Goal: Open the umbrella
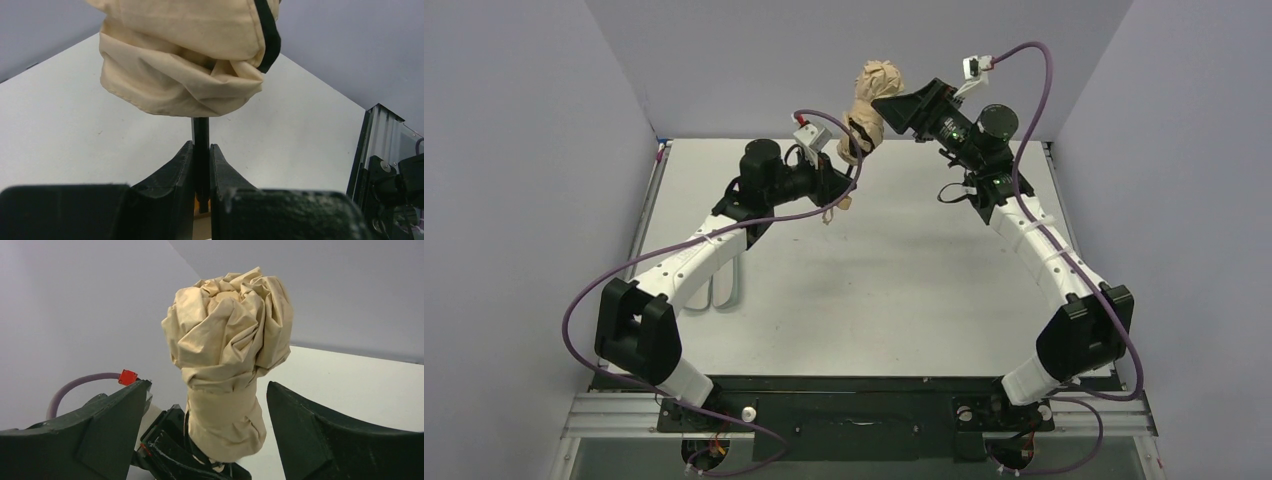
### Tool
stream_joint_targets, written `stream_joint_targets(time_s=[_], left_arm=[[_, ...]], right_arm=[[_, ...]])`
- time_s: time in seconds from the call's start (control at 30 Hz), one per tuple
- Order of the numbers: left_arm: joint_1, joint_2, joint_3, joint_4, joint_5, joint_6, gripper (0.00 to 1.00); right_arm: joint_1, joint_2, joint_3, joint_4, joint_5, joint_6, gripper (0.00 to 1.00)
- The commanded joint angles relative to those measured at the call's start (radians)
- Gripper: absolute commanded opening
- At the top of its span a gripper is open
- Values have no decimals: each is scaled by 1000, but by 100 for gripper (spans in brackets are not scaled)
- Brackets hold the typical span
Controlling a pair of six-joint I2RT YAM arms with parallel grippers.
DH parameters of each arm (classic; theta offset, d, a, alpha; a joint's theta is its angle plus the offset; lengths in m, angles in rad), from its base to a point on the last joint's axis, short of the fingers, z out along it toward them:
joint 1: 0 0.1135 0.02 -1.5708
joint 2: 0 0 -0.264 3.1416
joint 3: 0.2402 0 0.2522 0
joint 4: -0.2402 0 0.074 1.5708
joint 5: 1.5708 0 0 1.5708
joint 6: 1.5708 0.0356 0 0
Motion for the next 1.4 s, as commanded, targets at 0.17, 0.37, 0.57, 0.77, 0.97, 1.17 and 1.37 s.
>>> stream_joint_targets(time_s=[0.17,0.37,0.57,0.77,0.97,1.17,1.37], left_arm=[[-11,-57,69,118,170,5,0],[-11,-55,92,78,213,36,0],[-9,-9,164,-72,236,117,0],[-7,3,182,-151,240,162,0],[0,12,210,-245,160,223,25],[-12,46,267,-353,37,290,44],[-45,62,278,-486,-61,418,34]], right_arm=[[43,113,112,155,-147,75,86],[57,142,114,174,-154,81,81],[71,160,177,187,-130,72,45],[72,137,175,182,-112,45,3],[72,108,180,172,-75,10,0],[76,106,190,184,-64,27,0],[83,101,216,171,-59,4,0]])
